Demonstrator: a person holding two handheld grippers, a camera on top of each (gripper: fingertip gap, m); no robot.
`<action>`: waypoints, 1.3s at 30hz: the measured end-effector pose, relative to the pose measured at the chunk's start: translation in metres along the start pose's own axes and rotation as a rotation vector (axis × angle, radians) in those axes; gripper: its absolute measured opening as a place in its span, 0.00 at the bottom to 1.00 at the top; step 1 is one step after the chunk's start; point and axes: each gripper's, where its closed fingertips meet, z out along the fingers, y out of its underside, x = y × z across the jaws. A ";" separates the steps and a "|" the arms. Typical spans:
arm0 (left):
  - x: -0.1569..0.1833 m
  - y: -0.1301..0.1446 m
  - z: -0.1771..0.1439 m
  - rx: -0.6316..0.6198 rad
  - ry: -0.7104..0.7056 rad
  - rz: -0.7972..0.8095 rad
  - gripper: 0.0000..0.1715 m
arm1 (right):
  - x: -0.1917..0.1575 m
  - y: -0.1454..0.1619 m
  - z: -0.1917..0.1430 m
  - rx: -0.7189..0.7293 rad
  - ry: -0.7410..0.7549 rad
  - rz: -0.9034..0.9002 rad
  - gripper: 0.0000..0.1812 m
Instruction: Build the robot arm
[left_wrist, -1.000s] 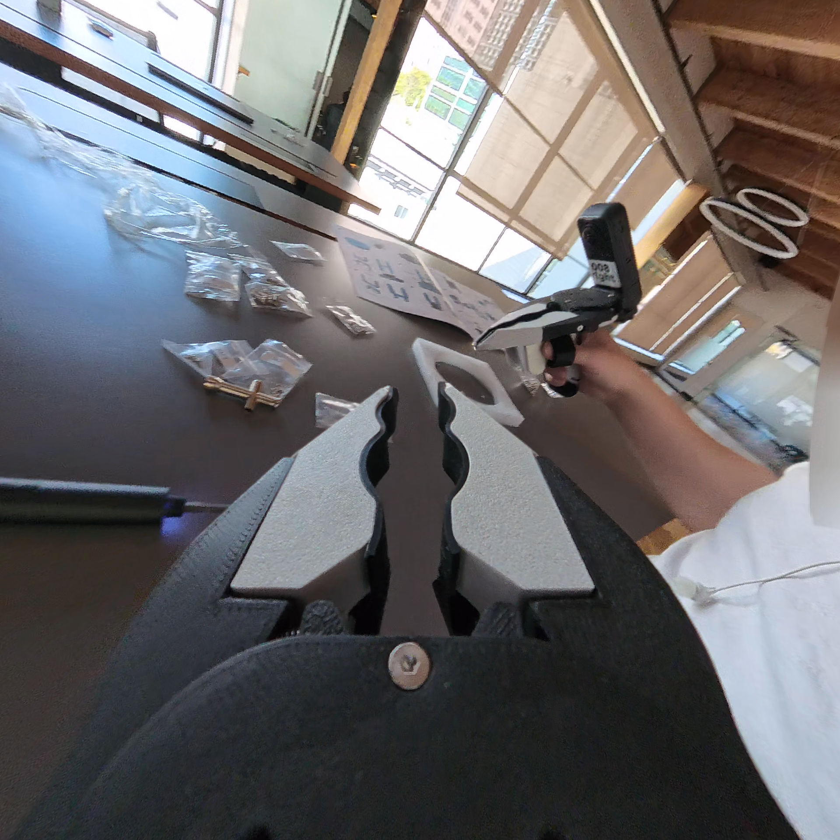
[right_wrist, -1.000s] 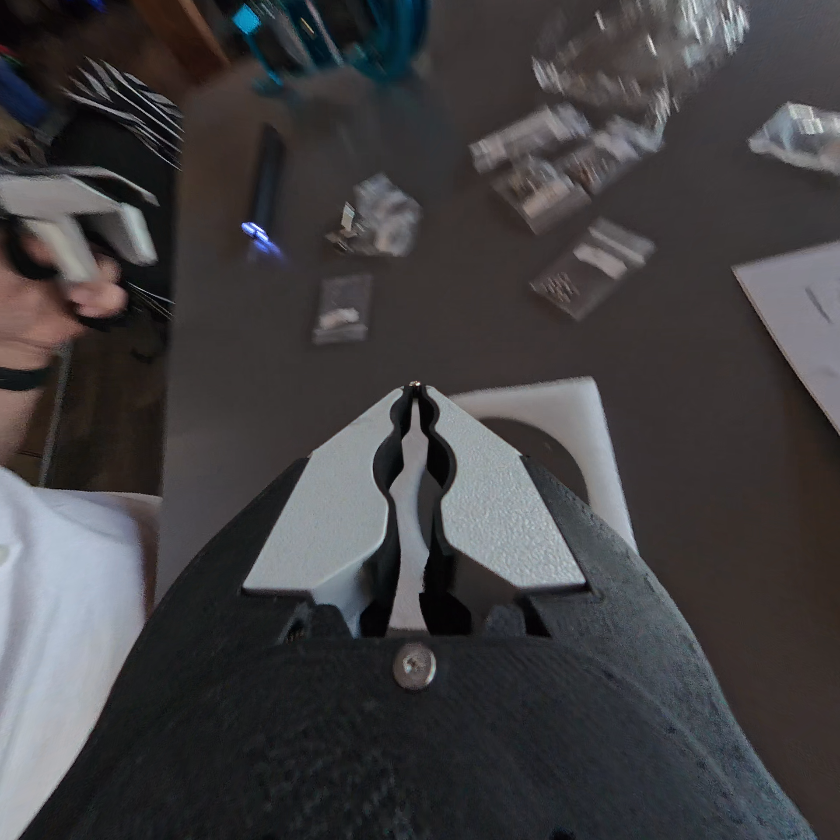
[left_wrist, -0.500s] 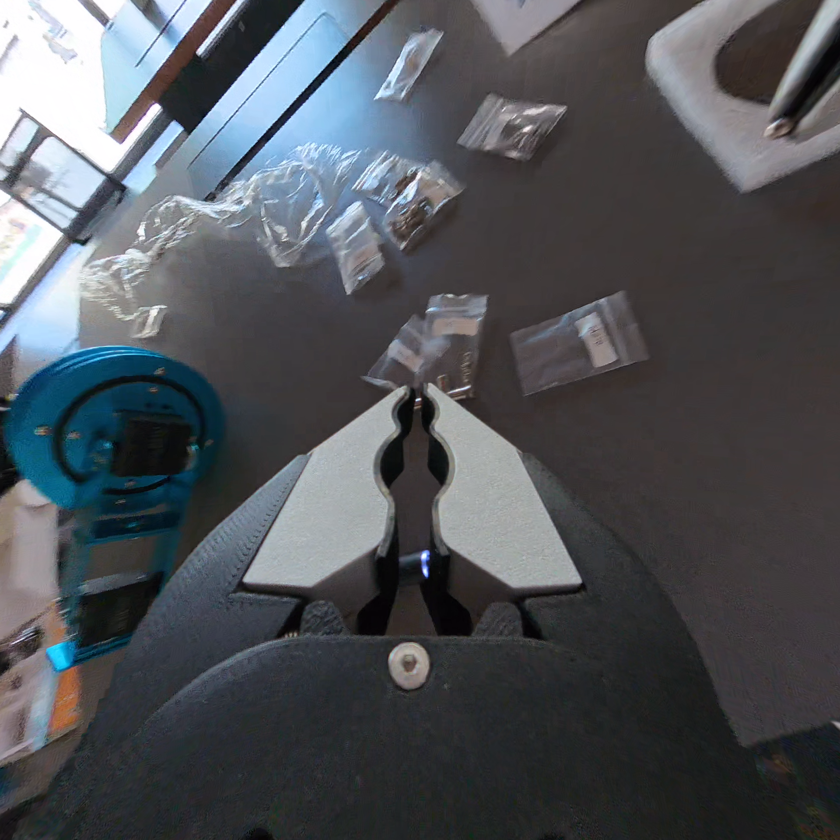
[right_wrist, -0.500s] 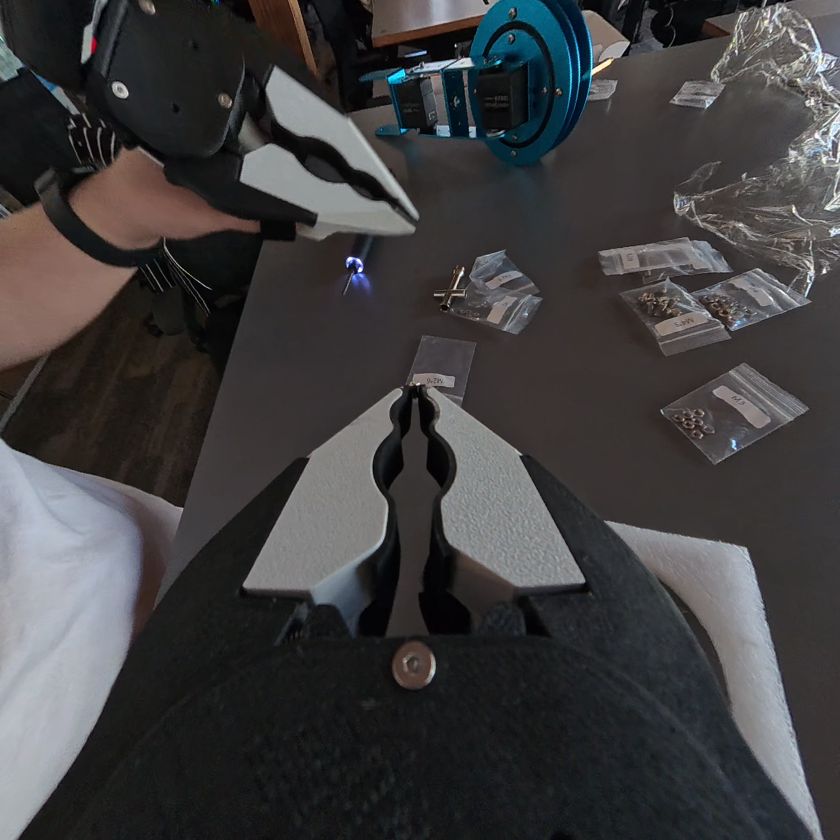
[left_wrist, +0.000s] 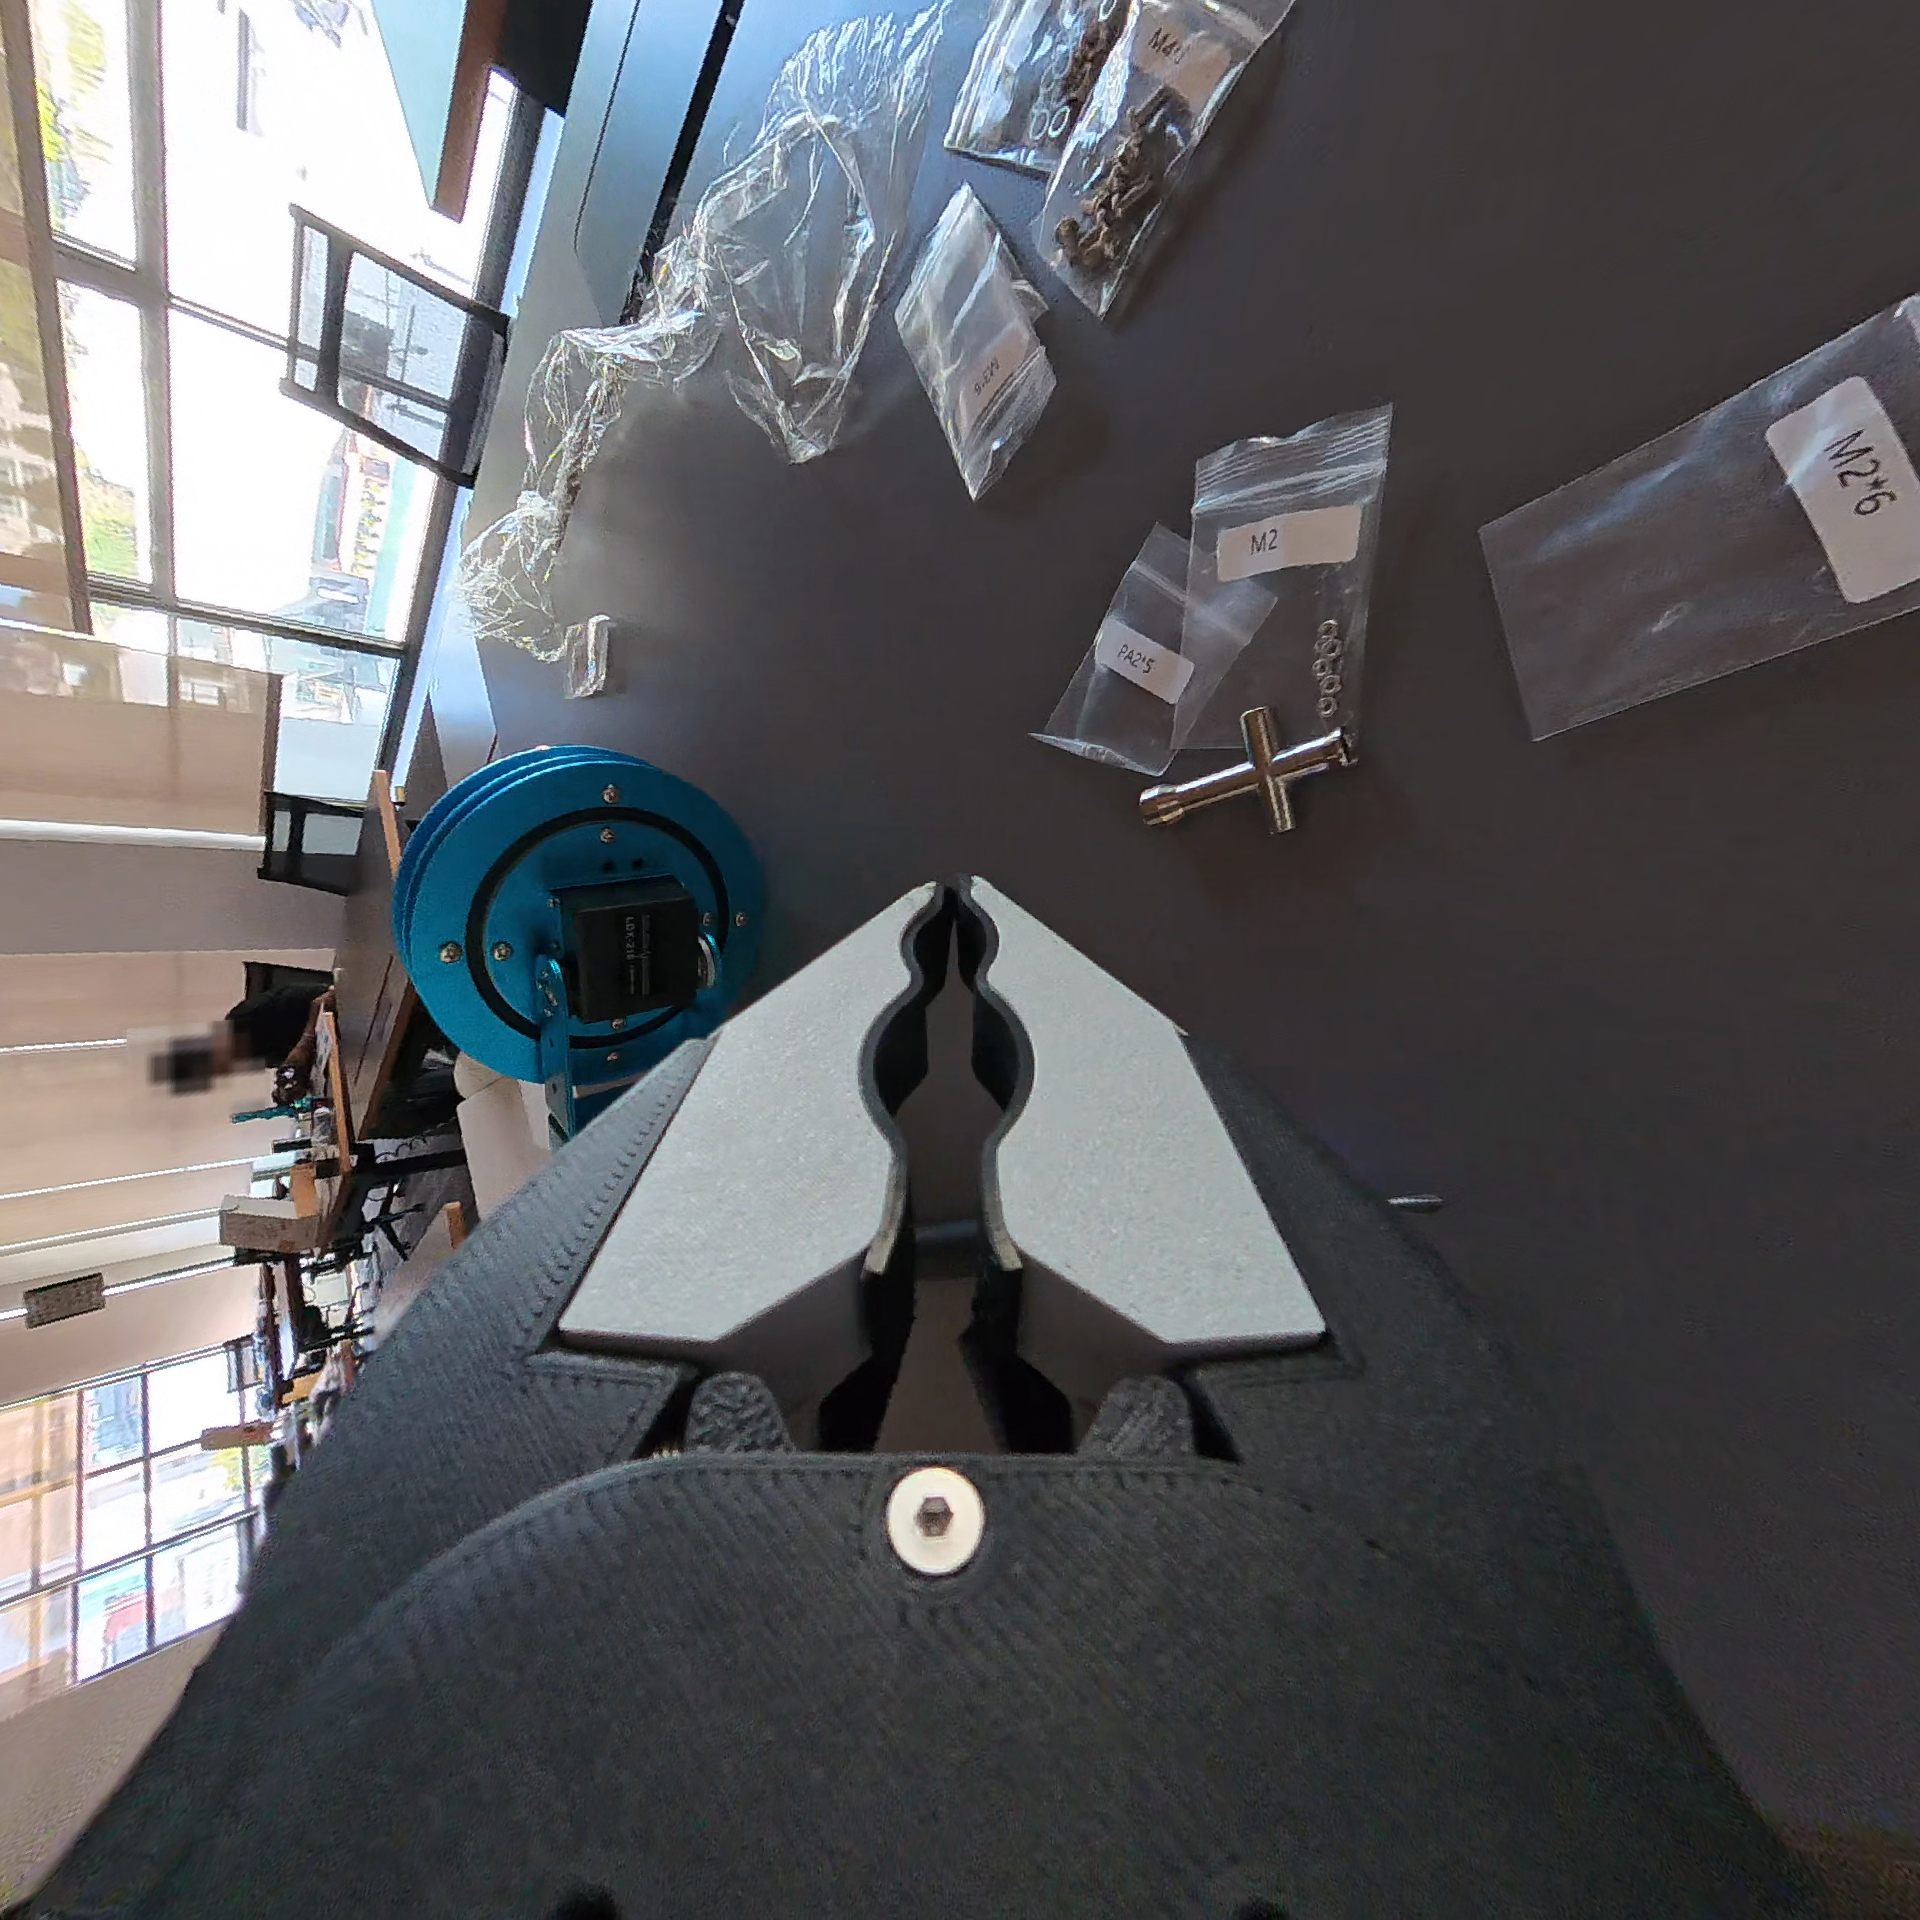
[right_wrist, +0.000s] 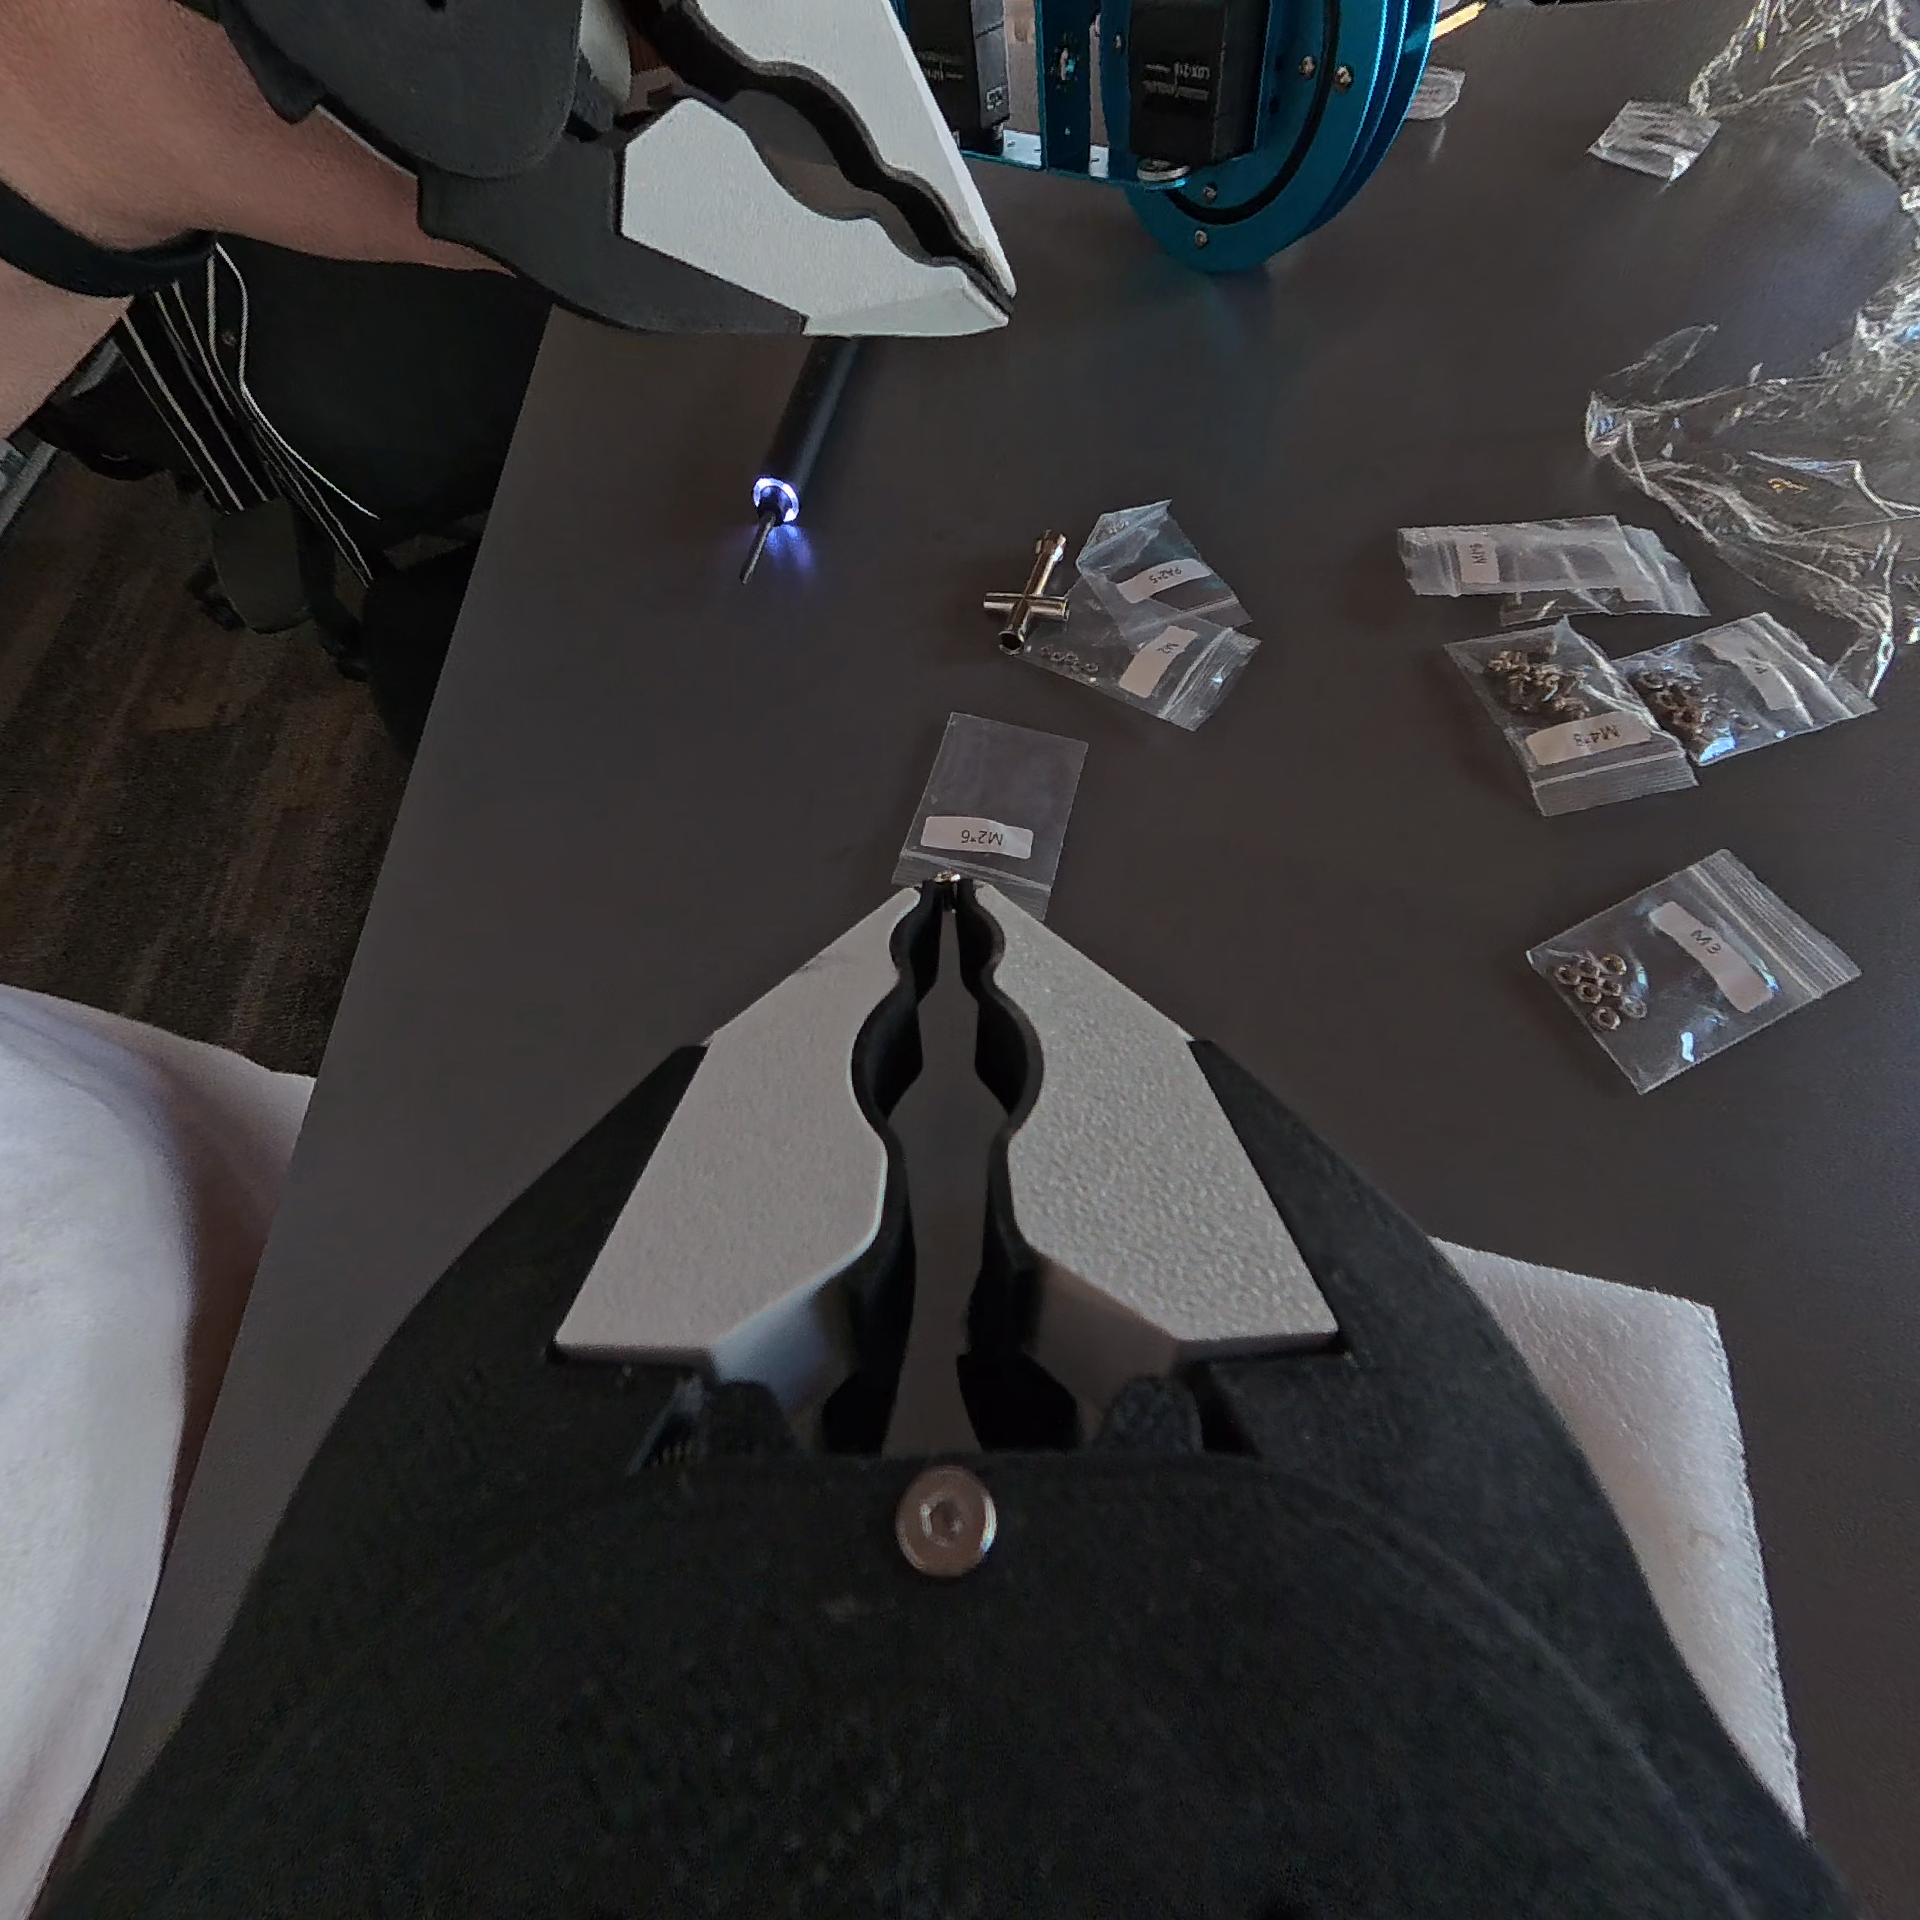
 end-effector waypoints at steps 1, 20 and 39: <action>0.000 0.001 0.000 -0.001 0.002 -0.008 0.00 | 0.000 0.000 0.000 -0.001 0.003 -0.002 0.01; -0.028 0.049 0.021 0.065 0.101 -0.068 0.00 | -0.032 -0.035 0.074 -0.067 0.021 -0.003 0.01; -0.134 0.253 0.006 0.309 0.620 -0.446 0.11 | -0.084 -0.117 0.297 -0.423 0.078 0.075 0.02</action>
